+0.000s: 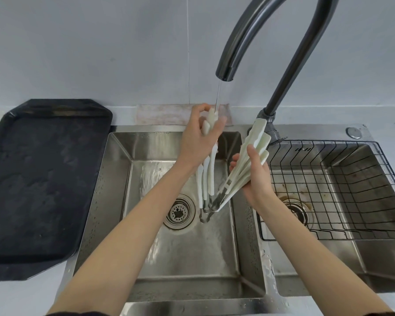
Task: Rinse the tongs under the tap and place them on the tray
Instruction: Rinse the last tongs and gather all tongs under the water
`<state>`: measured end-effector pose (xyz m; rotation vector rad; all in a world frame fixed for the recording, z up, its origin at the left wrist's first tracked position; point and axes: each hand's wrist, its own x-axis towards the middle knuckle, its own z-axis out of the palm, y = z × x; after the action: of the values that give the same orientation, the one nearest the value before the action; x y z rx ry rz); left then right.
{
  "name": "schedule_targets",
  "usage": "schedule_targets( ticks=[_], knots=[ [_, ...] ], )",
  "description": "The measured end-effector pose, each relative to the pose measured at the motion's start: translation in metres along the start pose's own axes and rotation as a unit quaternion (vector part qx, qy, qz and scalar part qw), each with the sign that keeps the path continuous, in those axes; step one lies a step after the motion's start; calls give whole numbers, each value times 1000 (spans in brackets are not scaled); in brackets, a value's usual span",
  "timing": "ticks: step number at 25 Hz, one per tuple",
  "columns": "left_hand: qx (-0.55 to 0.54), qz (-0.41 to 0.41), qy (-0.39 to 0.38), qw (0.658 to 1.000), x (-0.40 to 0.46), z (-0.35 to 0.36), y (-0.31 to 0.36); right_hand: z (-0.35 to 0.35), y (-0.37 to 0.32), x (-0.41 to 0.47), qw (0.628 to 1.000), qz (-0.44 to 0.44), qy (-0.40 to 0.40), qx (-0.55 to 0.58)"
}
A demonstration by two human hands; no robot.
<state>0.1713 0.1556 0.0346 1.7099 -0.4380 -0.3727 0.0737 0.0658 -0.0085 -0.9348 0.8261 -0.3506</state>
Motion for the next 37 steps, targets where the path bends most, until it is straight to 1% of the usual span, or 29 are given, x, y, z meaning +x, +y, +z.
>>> schedule_targets(
  ticks=[3,7,9,11,14,16,19,21,24,26,27,29,32,37],
  knots=[
    [-4,-2,21,1000,1,-2,-3,5,-3,-5,1000,-15,4,-8],
    [-95,-54,58,992,0,-13,-10,12,-6,-9,1000,-24,14,-3],
    [-110,-73,35,991,-7,-16,-17,16,-8,-9,999,-30,15,-11],
    [-101,-89,12,991,-19,-17,-27,19,-6,-7,999,-37,17,-21],
    [-123,-127,22,984,-33,-18,-41,20,-2,-6,996,-48,7,-72],
    [-152,-150,31,977,-38,-22,-49,20,-1,-5,994,-24,-14,-105],
    [-198,-186,40,961,-42,-27,-57,17,-3,0,985,45,-55,-155],
    [-210,-203,40,955,-46,-29,-62,9,-7,4,984,63,-44,-162],
    [-221,-213,49,951,-46,-33,-65,-13,-20,8,993,26,48,-102],
    [-230,-214,57,948,-46,-35,-65,-26,-32,10,994,-16,79,-67],
    [-234,-216,61,946,-46,-35,-64,-31,-36,13,994,-34,78,-65],
    [-240,-216,62,944,-46,-35,-64,-36,-41,16,991,-58,62,-100],
    [-246,-217,61,943,-45,-35,-65,-39,-42,19,987,-74,37,-141],
    [-240,-226,57,942,-47,-34,-66,-27,-51,25,977,-77,48,-194]
  ],
)
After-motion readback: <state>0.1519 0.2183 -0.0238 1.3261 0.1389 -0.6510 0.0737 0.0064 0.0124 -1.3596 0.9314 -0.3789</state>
